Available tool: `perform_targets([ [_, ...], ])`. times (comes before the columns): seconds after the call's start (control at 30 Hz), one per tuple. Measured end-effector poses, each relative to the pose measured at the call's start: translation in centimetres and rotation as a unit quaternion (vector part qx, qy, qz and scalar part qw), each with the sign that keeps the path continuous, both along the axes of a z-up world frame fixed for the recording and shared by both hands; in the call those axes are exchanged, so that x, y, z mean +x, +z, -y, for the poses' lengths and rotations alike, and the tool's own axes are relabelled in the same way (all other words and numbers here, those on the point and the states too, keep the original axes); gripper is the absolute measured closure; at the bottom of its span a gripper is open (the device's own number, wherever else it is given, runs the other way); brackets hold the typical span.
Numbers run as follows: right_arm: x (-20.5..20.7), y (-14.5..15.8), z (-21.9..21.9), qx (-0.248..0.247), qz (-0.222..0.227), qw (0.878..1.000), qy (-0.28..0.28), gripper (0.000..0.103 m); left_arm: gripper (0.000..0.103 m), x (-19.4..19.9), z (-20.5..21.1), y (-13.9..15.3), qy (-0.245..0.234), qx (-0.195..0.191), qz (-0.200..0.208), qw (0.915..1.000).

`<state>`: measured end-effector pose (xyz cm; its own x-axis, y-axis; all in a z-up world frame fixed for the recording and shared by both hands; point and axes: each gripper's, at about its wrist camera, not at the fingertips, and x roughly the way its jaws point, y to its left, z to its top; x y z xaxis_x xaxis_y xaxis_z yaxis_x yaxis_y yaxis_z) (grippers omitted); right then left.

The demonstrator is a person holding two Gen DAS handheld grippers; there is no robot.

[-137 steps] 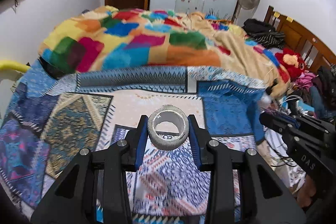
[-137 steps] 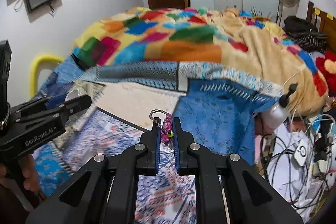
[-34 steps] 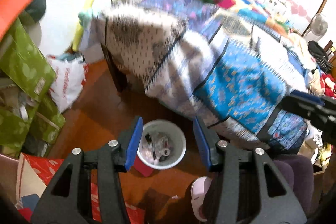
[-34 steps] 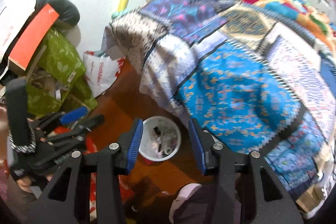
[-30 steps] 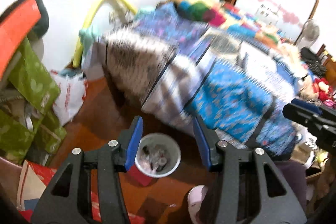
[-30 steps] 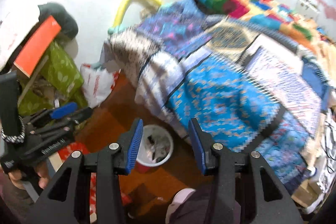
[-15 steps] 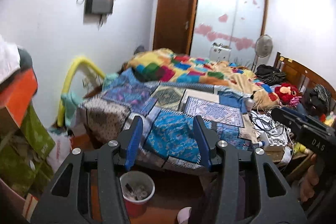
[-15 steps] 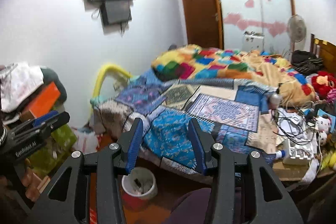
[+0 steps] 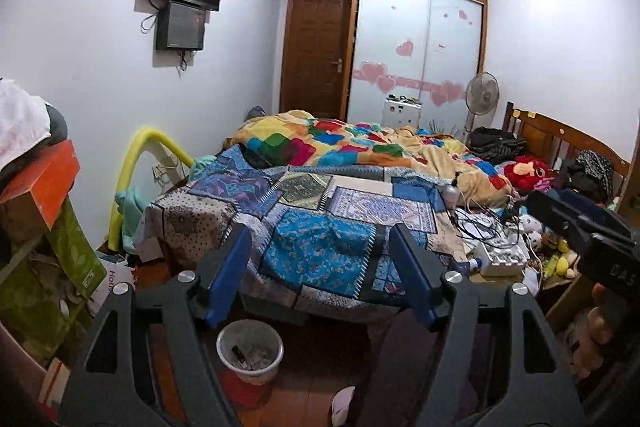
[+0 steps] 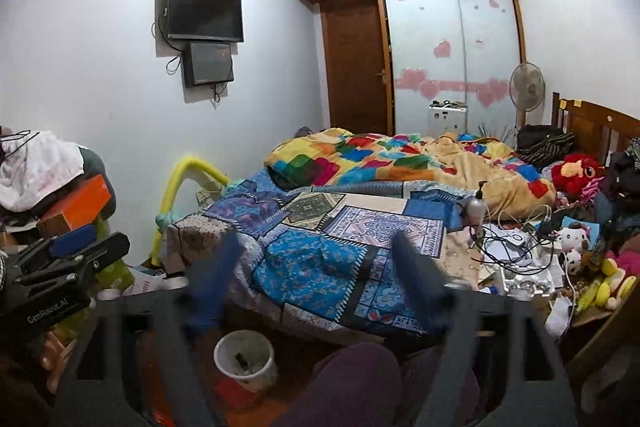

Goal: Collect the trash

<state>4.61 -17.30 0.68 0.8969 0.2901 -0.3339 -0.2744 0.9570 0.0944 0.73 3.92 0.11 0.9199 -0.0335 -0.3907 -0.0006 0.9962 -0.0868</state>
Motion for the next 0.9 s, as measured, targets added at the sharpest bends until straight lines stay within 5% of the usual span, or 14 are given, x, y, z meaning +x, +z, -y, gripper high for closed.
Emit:
perform_targets([
  [0.23, -1.0, 0.1, 0.6, -0.004, 0.024, 0.999, -0.022, 0.001, 0.031, 0.1, 0.9, -1.0, 0.000, 0.001, -0.021, 0.9998],
  [0.9, -2.0, -0.3, 0.6, -0.020, 0.022, 0.999, -0.021, 0.000, 0.031, -0.3, 0.9, -1.2, 0.000, 0.000, -0.018, 0.9998],
])
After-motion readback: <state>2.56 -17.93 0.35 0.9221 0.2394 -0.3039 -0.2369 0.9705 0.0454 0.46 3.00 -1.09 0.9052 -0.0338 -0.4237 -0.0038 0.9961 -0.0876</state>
